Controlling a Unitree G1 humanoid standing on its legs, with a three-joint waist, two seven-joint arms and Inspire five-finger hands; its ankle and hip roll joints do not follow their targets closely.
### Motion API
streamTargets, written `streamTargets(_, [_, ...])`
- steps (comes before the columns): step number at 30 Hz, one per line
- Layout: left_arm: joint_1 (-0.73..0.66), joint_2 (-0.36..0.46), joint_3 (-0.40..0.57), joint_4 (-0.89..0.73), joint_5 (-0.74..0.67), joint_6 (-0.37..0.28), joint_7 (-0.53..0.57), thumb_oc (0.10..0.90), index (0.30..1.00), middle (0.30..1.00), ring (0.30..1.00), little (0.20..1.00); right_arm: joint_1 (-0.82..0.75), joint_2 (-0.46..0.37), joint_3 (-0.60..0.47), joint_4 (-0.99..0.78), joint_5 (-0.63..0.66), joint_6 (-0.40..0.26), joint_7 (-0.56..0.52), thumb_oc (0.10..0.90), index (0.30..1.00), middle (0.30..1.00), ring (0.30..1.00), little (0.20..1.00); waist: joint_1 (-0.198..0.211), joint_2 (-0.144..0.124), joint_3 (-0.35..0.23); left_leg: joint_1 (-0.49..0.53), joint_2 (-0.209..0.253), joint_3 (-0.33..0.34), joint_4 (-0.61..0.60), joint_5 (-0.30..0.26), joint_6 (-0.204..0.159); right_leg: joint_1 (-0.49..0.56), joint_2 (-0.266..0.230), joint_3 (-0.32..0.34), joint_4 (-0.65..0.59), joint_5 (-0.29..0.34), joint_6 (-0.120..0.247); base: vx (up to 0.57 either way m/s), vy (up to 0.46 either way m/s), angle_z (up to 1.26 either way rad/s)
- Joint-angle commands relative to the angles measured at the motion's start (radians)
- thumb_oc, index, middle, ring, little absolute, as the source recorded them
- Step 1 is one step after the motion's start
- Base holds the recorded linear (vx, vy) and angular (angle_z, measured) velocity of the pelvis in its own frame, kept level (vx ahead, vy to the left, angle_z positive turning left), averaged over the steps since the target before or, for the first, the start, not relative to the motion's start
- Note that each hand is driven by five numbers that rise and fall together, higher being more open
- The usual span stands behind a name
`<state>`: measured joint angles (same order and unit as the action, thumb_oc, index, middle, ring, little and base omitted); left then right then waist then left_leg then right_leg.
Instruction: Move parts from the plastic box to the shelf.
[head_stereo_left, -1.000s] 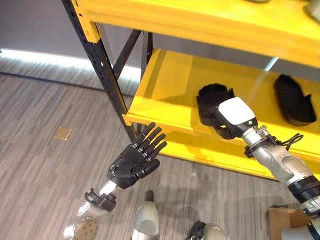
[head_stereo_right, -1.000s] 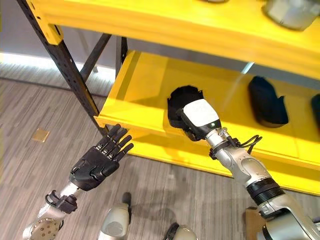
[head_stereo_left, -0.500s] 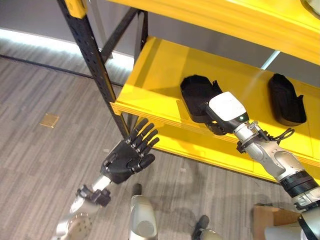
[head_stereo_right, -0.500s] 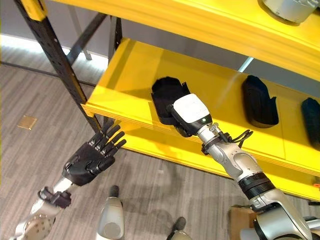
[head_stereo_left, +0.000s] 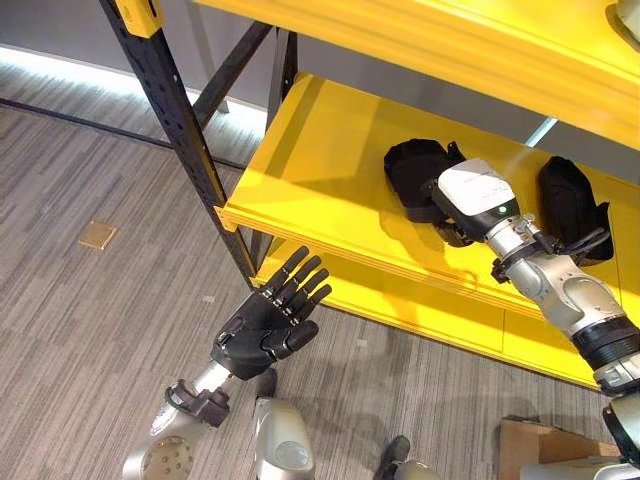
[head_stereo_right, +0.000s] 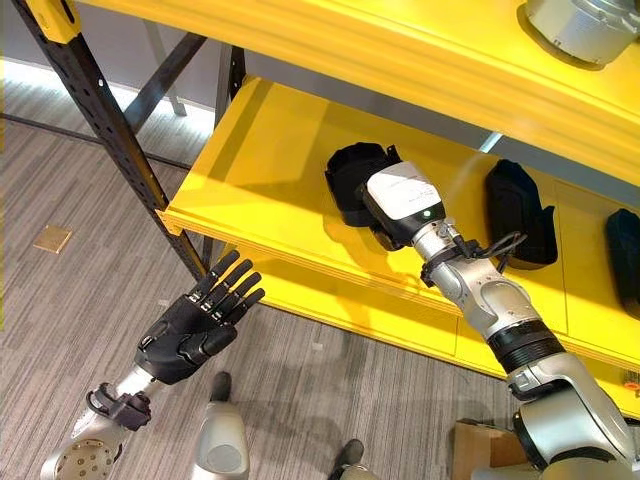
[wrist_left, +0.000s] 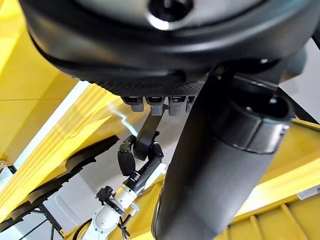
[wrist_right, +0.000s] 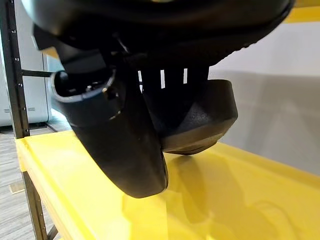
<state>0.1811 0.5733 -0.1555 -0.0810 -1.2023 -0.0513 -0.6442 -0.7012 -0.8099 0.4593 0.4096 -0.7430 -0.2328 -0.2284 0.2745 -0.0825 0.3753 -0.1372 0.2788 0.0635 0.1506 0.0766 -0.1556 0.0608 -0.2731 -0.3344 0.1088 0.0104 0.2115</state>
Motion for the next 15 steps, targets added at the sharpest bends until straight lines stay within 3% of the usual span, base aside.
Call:
streamTargets(1, [-0.041, 0.007, -0.032, -0.110, 0.028, -0.047, -0.078, 0.900, 1.000, 1.000, 1.000, 1.000, -0.134, -0.011, -0.024, -0.029, 0.099, 0.037, -0.115, 0.400, 0.300, 0.300, 0.300, 0.300, -0.018, 0.002, -0.091, 0.060, 0.036, 0.015, 0.018, -0.080, 0.036, -0.072, 0.020, 0.033, 0.101, -0.069, -0.075, 0.18, -0.126, 0.10])
streamTargets(6, [-0.063, -0.014, -0.037, -0.100, 0.038, -0.035, -0.089, 0.900, 1.000, 1.000, 1.000, 1.000, -0.090, 0.017, -0.042, -0.052, 0.126, 0.044, -0.106, 0.400, 0.300, 0.300, 0.300, 0.300, -0.045, 0.029, -0.122, 0.098, 0.047, 0.020, 0.016, -0.074, 0.036, -0.073, 0.041, 0.042, 0.196, -0.139, -0.110, 0.17, -0.162, 0.18])
streamTargets(9, [-0.089, -0.017, -0.024, -0.087, 0.050, -0.073, -0.053, 0.900, 1.000, 1.000, 1.000, 1.000, -0.133, 0.082, 0.008, -0.052, 0.107, 0.056, -0.056, 0.400, 0.300, 0.300, 0.300, 0.300, -0.061, 0.039, -0.141, 0.129, 0.063, 0.077, 0.122, -0.109, 0.047, -0.059, 0.075, 0.028, 0.250, -0.199, -0.174, 0.14, -0.289, 0.13])
streamTargets(10, [-0.114, -0.035, -0.022, -0.089, 0.060, -0.064, -0.041, 0.900, 1.000, 1.000, 1.000, 1.000, -0.131, 0.098, 0.013, -0.066, 0.092, 0.079, -0.039, 0.400, 0.300, 0.300, 0.300, 0.300, -0.062, 0.047, -0.131, 0.064, 0.093, 0.068, 0.274, 0.007, 0.018, -0.040, 0.101, 0.013, 0.248, -0.205, -0.206, 0.09, -0.344, 0.09])
streamTargets(11, [-0.128, -0.047, -0.021, -0.084, 0.070, -0.061, -0.042, 0.900, 1.000, 1.000, 1.000, 1.000, -0.129, 0.105, 0.014, -0.068, 0.081, 0.087, -0.035, 0.400, 0.300, 0.300, 0.300, 0.300, -0.063, 0.052, -0.123, 0.022, 0.094, 0.051, 0.349, 0.042, 0.013, -0.028, 0.113, 0.007, 0.248, -0.209, -0.219, 0.05, -0.226, 0.05])
streamTargets(13, [-0.152, -0.069, -0.015, -0.071, 0.101, -0.057, -0.051, 0.900, 1.000, 1.000, 1.000, 1.000, -0.133, 0.109, 0.025, -0.056, 0.087, 0.091, -0.039, 0.400, 0.300, 0.300, 0.300, 0.300, -0.067, 0.055, -0.118, -0.024, 0.079, 0.051, 0.385, 0.040, 0.030, -0.017, 0.131, 0.003, 0.237, -0.207, -0.233, 0.08, -0.110, 0.36])
streamTargets(14, [-0.161, -0.069, -0.015, -0.059, 0.105, -0.070, -0.062, 0.900, 1.000, 1.000, 1.000, 1.000, -0.128, 0.103, 0.035, -0.053, 0.097, 0.084, -0.045, 0.400, 0.300, 0.300, 0.300, 0.300, -0.064, 0.067, -0.114, -0.053, 0.036, 0.032, 0.346, 0.065, 0.029, -0.006, 0.156, 0.016, 0.233, -0.209, -0.231, 0.14, -0.057, 0.58])
streamTargets(15, [-0.163, -0.067, -0.016, -0.057, 0.100, -0.073, -0.067, 0.900, 1.000, 1.000, 1.000, 1.000, -0.126, 0.102, 0.038, -0.053, 0.097, 0.084, -0.045, 0.400, 0.300, 0.300, 0.300, 0.300, -0.063, 0.071, -0.112, -0.056, 0.025, 0.029, 0.329, 0.074, 0.028, -0.002, 0.162, 0.020, 0.231, -0.210, -0.229, 0.26, 0.058, 0.34])
